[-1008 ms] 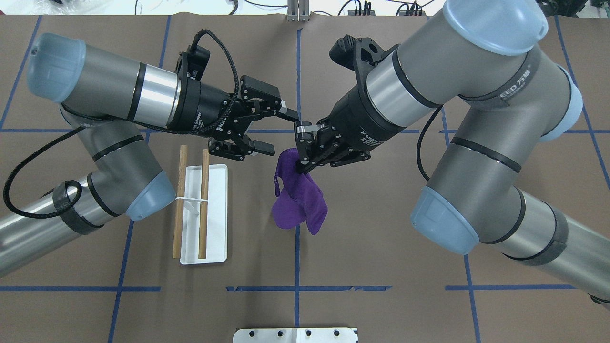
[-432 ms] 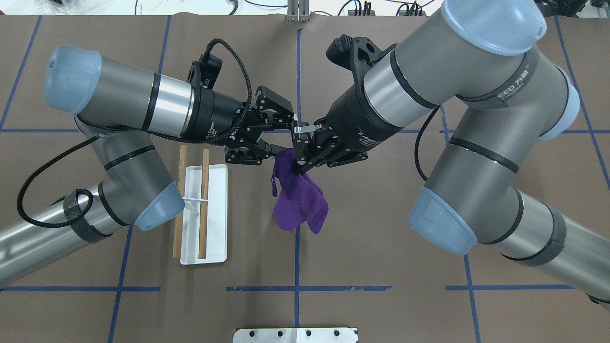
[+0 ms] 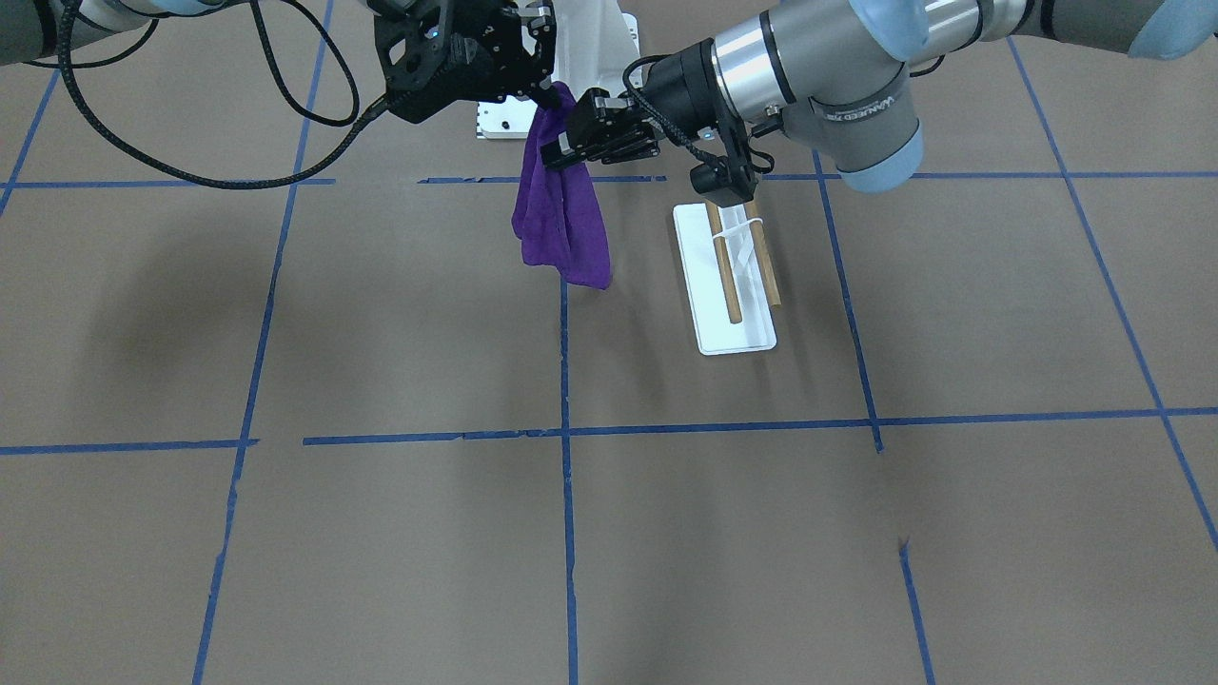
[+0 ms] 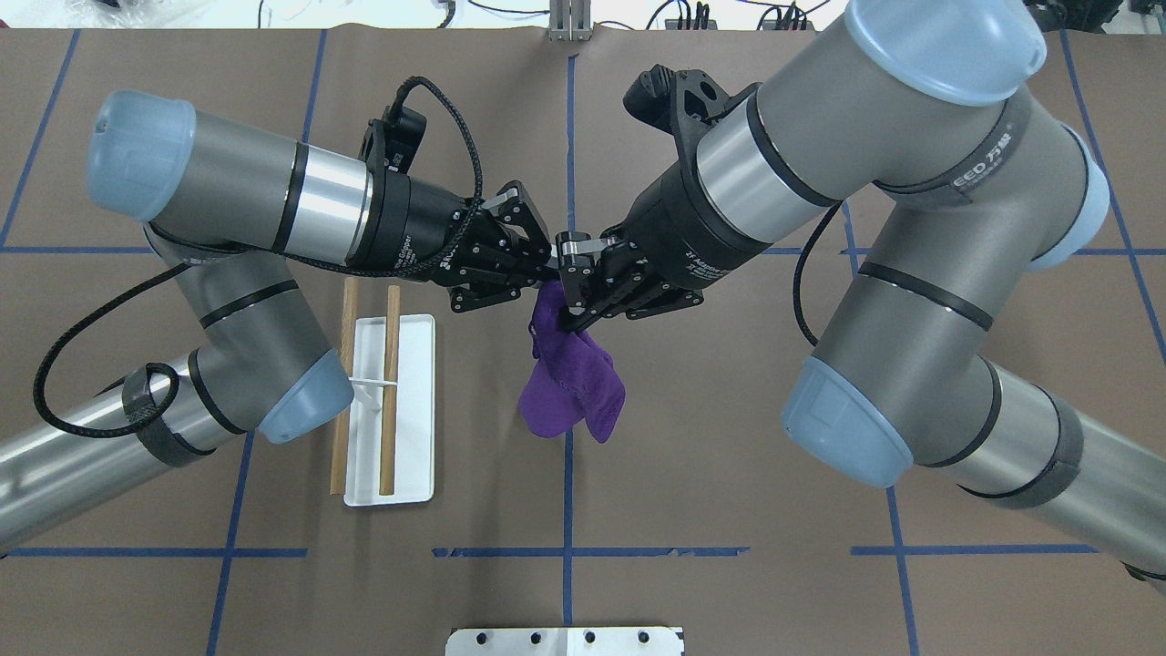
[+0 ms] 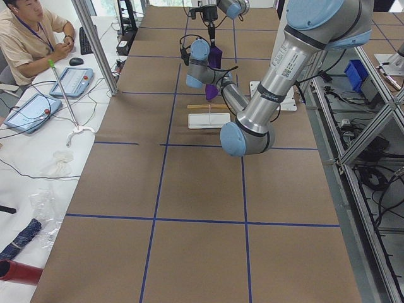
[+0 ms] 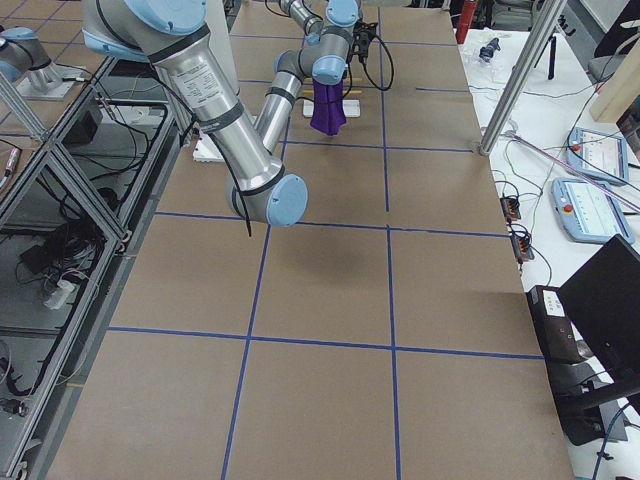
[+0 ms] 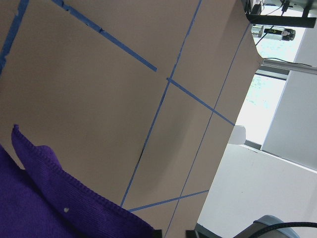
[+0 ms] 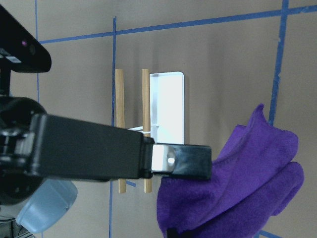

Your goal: Hang towel on rack

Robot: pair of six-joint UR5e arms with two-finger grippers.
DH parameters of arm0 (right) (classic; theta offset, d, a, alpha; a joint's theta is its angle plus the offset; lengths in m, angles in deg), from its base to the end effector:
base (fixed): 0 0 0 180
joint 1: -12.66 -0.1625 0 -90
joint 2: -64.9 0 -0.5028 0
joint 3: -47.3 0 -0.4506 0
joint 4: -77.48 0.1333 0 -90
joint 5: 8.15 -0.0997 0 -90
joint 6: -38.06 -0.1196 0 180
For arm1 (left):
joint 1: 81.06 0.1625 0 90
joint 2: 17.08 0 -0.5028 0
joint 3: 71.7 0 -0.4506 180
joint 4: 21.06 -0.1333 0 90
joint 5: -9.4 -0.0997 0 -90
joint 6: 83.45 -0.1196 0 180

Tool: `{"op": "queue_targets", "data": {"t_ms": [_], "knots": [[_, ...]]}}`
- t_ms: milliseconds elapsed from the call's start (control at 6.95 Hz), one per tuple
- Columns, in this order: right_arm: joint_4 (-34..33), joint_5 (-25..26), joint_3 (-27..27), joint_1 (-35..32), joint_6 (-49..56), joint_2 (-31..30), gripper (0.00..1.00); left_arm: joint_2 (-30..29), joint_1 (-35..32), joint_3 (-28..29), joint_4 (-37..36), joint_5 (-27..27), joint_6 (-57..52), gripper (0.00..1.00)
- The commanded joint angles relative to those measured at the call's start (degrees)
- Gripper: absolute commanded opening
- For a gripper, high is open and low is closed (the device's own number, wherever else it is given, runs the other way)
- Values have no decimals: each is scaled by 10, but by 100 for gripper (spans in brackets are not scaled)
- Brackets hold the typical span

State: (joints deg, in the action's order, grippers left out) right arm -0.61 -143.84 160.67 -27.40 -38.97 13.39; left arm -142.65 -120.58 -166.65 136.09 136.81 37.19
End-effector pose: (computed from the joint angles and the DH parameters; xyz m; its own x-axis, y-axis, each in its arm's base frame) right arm -0.4542 -0.4443 0.0863 0.1913 -0.0439 0.9805 0.1223 0.9923 0.0206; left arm 0.4977 -0.4892 0.1549 -0.2315 -0.3338 -0.9138 -0.0686 0.9425 -0.3269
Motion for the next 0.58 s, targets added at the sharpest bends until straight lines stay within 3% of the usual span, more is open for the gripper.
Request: {"op": "queue_targets", "data": {"t_ms": [0, 144, 432], "knots": [[3, 0, 1, 0, 0, 0, 0, 2, 0, 0, 4, -1, 0, 0], [1, 1, 2, 0, -7, 0, 94, 2, 0, -1, 4, -1, 1, 0], [1, -3, 19, -18, 0, -26, 100, 9, -1, -1, 4, 2, -5, 0]]}}
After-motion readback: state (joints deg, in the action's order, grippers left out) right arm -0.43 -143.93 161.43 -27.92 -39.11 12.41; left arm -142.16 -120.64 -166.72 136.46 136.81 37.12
